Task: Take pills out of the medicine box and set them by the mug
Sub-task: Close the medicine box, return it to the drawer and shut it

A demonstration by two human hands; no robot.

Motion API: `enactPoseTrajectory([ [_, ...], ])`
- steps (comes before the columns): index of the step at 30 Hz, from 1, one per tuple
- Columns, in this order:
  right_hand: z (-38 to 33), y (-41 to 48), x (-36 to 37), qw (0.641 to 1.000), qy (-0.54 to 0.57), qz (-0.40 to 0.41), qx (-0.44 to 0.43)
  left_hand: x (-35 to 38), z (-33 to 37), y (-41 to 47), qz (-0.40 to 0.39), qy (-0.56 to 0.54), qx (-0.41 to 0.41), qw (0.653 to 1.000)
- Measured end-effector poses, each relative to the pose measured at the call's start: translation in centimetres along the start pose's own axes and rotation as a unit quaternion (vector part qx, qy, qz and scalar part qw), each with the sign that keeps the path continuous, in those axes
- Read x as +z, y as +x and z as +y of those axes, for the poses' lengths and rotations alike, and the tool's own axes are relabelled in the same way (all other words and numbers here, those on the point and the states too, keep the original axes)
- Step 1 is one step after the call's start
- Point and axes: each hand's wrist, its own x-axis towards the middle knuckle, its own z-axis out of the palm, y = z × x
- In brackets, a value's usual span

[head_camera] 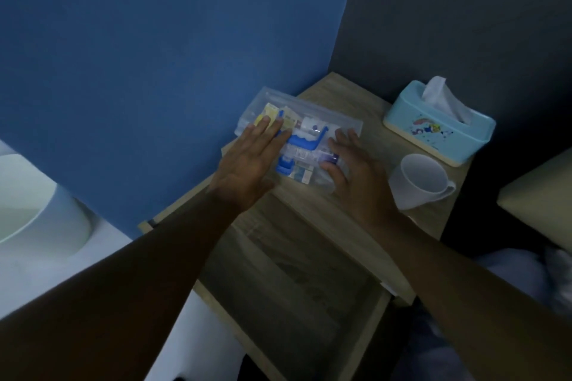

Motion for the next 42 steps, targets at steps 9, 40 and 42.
enactPoseTrajectory([
  [9,0.1,-0.3,0.3,0.999,0.019,0.026,-0.007,-0.2,0.0,0.3,0.042,-0.040,0.000,0.998],
  [40,-0.7,1.3,-2.2,0.967,0.206,0.094,0.113,-2.5,0.3,1.8,0.109,-0.187,-0.141,0.966],
  [42,-0.6,2.5,-2.8,0.947,0.216,0.115,0.207,-3.1,-0.4,2.0,0.134,-0.153,-0.163,0.966],
])
